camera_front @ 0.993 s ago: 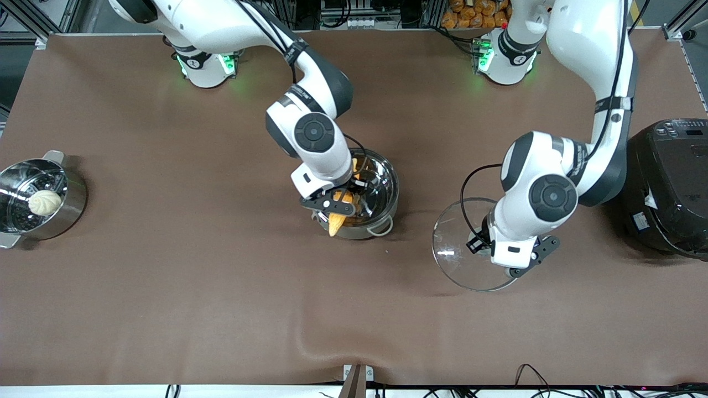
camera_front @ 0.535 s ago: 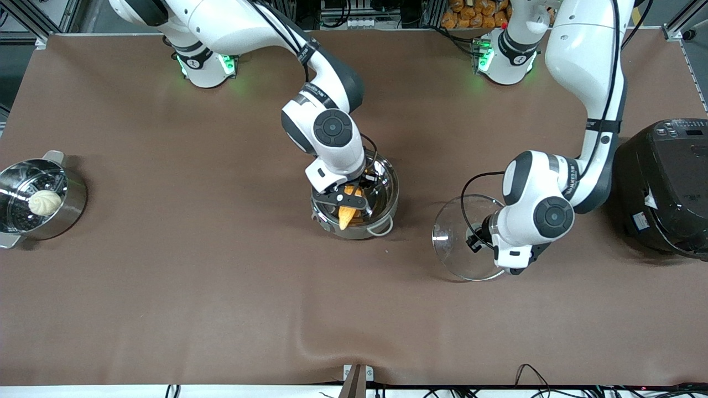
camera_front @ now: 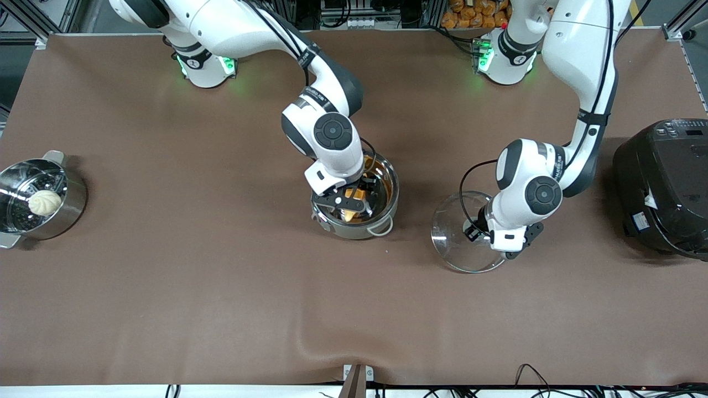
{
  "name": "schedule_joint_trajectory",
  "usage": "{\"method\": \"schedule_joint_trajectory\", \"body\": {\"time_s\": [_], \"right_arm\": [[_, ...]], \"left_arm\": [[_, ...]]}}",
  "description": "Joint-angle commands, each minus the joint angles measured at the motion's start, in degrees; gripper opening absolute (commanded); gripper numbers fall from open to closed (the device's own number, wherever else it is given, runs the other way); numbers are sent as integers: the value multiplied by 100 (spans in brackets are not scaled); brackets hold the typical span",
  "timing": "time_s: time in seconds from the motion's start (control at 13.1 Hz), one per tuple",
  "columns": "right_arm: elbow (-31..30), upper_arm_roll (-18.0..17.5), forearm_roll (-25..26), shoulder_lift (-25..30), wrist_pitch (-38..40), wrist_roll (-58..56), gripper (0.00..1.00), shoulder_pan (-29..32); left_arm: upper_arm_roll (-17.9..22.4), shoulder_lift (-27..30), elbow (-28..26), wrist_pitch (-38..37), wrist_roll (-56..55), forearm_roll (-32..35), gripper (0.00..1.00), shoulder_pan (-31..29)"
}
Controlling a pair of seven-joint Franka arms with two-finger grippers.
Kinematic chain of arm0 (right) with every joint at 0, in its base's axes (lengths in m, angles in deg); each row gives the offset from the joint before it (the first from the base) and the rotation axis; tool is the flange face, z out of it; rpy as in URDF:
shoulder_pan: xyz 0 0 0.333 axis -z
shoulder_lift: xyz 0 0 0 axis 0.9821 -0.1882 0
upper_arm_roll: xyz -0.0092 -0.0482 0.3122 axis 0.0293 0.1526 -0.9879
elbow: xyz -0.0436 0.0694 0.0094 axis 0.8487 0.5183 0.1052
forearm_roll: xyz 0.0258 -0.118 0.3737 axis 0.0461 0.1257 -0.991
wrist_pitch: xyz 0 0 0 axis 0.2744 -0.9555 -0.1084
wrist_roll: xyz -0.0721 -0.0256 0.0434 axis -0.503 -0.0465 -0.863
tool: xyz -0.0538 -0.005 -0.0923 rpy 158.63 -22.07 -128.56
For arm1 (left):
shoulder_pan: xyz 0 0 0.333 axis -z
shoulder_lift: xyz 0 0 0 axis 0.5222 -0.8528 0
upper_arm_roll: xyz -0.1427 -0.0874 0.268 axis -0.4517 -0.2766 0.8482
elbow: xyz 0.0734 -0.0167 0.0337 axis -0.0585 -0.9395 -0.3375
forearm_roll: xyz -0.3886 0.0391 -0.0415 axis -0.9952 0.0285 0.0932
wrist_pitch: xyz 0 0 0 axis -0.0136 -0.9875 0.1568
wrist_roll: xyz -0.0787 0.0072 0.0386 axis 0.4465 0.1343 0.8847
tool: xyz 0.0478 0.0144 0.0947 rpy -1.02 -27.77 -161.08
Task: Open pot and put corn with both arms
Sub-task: 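Lower the corn into the pot and open the right gripper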
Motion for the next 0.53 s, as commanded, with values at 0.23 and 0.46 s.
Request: {"method": "schedule_joint_trajectory", "body": {"time_s": [0.23,0.46], "right_arm": [[107,12,-277,508,456,-570,100,502],[98,186,-269,1228,1501,-1277,100,889]], "left_arm": [[-7,134,-267,104,47,-99,0,46],[-42,134,-267,103,47,-108,100,54]]}}
